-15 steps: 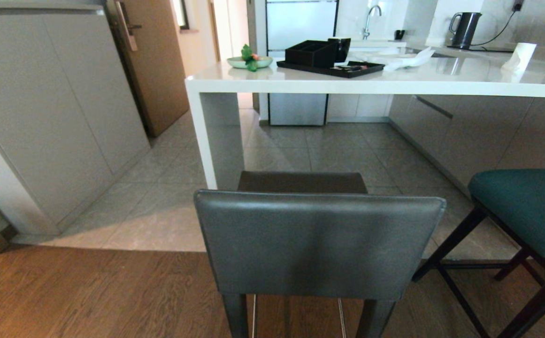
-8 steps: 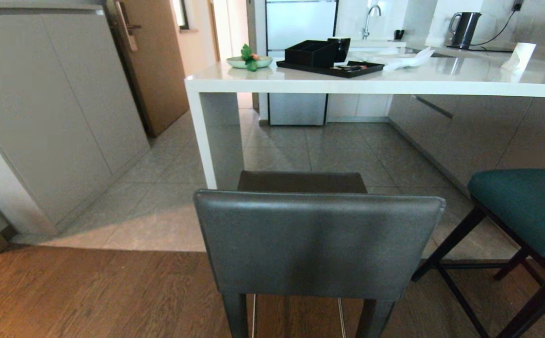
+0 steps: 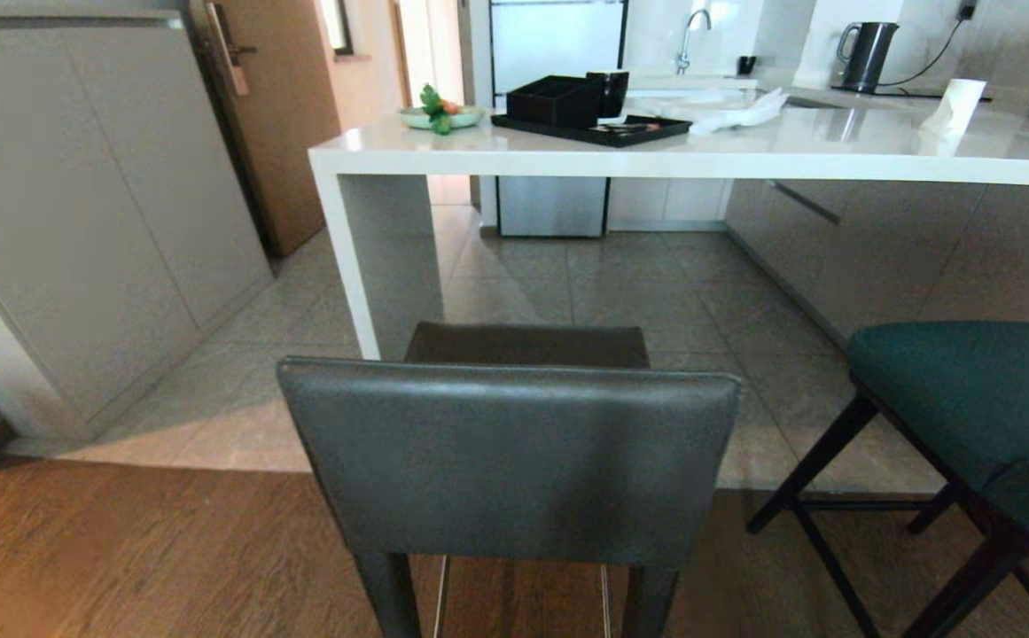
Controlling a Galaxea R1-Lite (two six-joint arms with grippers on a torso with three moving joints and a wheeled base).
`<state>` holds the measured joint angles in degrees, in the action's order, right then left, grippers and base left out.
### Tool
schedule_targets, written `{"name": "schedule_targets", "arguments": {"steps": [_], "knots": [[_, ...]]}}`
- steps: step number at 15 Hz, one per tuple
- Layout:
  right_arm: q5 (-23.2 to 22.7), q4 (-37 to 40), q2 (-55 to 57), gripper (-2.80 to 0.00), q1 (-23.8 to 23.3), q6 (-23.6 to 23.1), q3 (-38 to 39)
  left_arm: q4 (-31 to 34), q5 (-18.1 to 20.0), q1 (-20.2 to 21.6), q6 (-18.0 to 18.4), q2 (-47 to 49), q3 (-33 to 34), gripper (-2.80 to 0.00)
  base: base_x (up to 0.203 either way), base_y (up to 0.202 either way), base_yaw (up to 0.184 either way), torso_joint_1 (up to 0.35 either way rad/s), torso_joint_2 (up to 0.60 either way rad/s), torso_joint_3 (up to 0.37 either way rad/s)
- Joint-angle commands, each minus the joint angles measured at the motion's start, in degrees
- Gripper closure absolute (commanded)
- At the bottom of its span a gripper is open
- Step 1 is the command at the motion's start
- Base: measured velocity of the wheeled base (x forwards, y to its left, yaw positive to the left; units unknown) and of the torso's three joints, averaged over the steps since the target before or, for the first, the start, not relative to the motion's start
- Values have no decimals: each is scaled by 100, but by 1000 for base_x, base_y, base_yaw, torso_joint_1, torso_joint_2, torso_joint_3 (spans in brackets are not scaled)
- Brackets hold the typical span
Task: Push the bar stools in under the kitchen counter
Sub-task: Push the blue chair back under the dining table
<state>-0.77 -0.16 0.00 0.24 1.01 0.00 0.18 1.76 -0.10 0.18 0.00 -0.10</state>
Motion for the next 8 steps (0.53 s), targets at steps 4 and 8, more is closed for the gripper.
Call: {"name": "schedule_targets", "arguments": {"steps": [4, 8], "knots": [[-2, -2, 0, 0, 2, -5, 0, -9, -9, 1, -48, 1, 1, 0, 0, -195, 4, 1, 0, 2], [-2, -2, 0, 0, 2, 2, 0, -9, -45, 1, -57, 8, 1, 0, 0, -195, 1, 2, 4, 4]]}}
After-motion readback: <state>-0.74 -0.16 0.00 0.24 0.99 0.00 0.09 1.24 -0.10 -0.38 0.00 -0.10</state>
